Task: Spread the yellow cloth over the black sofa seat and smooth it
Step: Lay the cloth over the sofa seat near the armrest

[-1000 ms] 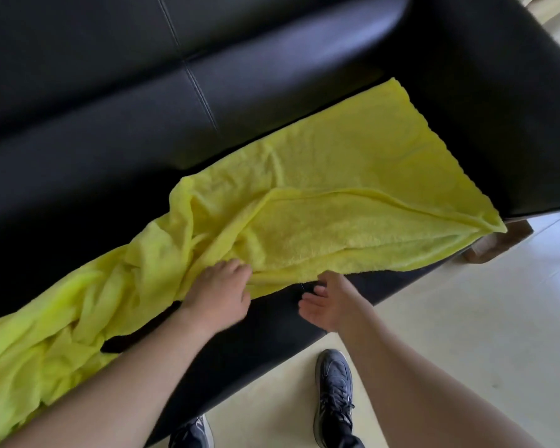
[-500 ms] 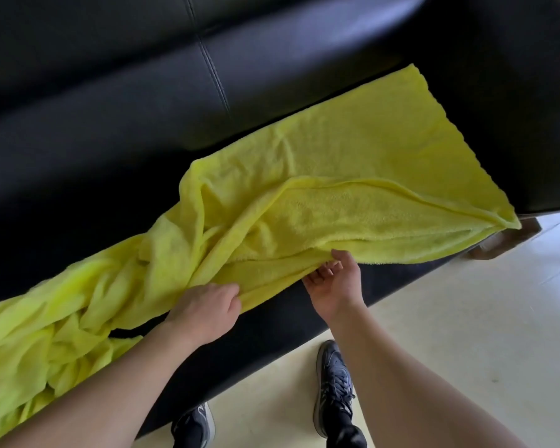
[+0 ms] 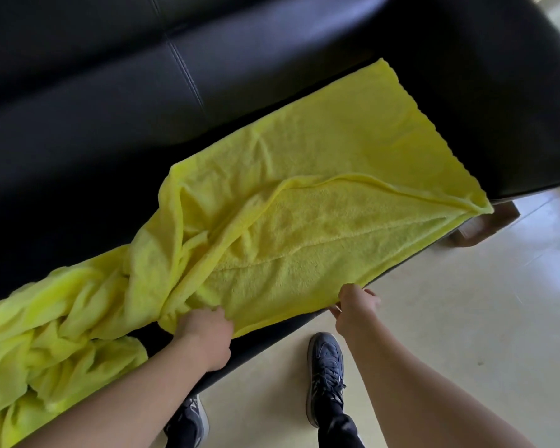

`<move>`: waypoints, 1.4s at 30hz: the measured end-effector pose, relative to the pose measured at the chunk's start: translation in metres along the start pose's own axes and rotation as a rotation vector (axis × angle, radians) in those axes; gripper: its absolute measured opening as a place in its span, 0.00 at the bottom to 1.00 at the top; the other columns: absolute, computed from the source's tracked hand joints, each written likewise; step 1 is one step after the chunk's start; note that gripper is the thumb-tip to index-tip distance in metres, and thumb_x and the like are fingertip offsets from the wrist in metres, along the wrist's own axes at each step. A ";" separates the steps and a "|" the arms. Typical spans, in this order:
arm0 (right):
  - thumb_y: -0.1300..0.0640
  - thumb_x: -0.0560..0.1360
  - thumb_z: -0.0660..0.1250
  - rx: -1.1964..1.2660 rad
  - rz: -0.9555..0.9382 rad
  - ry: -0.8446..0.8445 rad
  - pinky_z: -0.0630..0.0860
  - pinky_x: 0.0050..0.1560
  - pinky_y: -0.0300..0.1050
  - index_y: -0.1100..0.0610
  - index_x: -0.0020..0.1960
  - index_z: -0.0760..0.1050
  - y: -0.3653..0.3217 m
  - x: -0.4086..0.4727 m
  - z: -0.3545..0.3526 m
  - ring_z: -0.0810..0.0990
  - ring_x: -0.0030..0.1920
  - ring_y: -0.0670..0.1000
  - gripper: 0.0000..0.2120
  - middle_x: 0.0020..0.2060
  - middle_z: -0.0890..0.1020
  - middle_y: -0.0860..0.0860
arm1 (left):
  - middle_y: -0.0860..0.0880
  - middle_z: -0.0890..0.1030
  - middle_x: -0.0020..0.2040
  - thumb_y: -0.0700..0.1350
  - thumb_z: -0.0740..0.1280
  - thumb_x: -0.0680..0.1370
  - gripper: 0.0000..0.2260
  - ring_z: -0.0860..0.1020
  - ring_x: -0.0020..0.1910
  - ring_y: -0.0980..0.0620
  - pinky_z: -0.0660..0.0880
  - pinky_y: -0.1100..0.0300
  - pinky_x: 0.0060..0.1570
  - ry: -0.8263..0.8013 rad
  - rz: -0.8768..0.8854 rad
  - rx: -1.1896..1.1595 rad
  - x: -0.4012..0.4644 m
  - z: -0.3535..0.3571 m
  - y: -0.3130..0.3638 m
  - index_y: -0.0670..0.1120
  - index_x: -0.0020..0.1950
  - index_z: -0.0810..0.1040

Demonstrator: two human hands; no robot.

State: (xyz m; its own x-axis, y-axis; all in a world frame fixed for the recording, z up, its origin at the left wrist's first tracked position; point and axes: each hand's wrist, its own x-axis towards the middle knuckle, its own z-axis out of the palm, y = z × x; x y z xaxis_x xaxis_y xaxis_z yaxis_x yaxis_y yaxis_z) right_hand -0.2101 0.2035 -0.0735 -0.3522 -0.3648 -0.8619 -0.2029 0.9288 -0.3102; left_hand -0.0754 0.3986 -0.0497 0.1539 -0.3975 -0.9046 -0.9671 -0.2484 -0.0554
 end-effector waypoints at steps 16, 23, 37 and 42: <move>0.57 0.77 0.57 -1.732 -1.131 -0.167 0.64 0.61 0.47 0.51 0.57 0.75 0.002 0.035 -0.022 0.72 0.60 0.54 0.13 0.54 0.77 0.50 | 0.44 0.75 0.62 0.41 0.56 0.78 0.15 0.75 0.60 0.41 0.72 0.53 0.53 0.003 0.221 -0.218 0.034 -0.025 0.060 0.48 0.63 0.71; 0.60 0.77 0.56 -1.086 -0.958 -0.219 0.64 0.30 0.41 0.57 0.38 0.71 -0.048 0.012 0.013 0.72 0.32 0.52 0.10 0.34 0.74 0.52 | 0.46 0.75 0.59 0.46 0.63 0.74 0.16 0.73 0.57 0.43 0.73 0.49 0.53 0.839 -0.182 -0.538 0.038 -0.079 -0.001 0.46 0.61 0.73; 0.38 0.78 0.59 -0.060 -0.065 -0.662 0.72 0.61 0.54 0.58 0.60 0.70 -0.083 -0.015 0.067 0.78 0.60 0.57 0.24 0.54 0.79 0.55 | 0.45 0.75 0.45 0.42 0.67 0.72 0.03 0.75 0.43 0.42 0.72 0.49 0.41 0.987 -0.012 -0.233 0.029 -0.052 -0.031 0.45 0.43 0.79; 0.47 0.75 0.69 0.110 -0.071 -0.485 0.78 0.56 0.52 0.56 0.61 0.76 -0.072 0.003 0.037 0.82 0.51 0.55 0.19 0.53 0.82 0.56 | 0.45 0.77 0.45 0.39 0.57 0.68 0.11 0.74 0.42 0.43 0.68 0.50 0.49 0.869 0.209 -0.045 0.008 -0.002 -0.004 0.47 0.35 0.79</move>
State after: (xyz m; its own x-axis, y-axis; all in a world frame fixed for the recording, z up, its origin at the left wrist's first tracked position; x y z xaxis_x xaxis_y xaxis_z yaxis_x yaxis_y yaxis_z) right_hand -0.1624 0.1378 -0.0684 0.1295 -0.3795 -0.9161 -0.1043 0.9135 -0.3932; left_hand -0.0696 0.3945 -0.0555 0.0924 -0.9629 -0.2536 -0.9866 -0.1230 0.1076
